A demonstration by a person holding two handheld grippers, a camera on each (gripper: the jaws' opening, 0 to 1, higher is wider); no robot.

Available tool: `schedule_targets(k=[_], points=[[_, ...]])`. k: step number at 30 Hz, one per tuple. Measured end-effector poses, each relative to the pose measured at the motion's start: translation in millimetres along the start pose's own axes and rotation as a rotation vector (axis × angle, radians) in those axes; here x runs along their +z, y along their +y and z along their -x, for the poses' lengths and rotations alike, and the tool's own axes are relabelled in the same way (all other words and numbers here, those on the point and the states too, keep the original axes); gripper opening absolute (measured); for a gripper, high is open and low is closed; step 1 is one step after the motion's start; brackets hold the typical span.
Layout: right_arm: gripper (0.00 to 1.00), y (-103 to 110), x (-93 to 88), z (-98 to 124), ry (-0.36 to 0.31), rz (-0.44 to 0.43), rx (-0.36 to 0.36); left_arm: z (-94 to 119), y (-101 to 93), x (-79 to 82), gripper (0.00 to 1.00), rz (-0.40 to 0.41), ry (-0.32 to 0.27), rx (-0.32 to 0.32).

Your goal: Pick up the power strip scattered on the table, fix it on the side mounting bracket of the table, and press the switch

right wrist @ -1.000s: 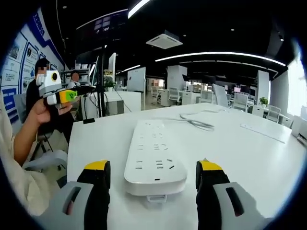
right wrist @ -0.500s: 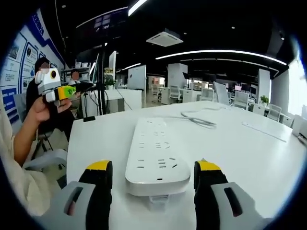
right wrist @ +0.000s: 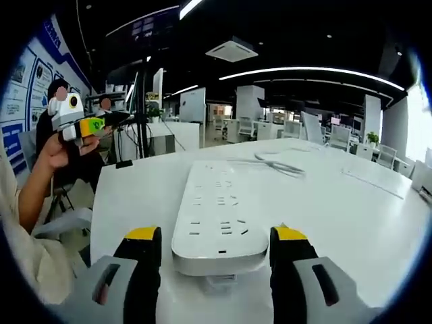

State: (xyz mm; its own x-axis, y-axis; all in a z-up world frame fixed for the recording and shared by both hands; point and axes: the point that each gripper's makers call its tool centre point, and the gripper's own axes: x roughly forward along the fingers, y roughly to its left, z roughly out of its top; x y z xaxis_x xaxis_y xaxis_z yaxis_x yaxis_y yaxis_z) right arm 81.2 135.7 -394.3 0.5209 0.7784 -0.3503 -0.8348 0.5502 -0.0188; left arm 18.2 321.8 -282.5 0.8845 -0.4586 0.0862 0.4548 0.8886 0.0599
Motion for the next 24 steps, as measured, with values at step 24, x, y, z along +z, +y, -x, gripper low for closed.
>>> schedule_targets(k=[24], points=[[0.50,-3.0,0.5,0.6,0.009,-0.033,-0.012,-5.2,-0.4,-9.0,0.58,0.060,0.022,-0.007]])
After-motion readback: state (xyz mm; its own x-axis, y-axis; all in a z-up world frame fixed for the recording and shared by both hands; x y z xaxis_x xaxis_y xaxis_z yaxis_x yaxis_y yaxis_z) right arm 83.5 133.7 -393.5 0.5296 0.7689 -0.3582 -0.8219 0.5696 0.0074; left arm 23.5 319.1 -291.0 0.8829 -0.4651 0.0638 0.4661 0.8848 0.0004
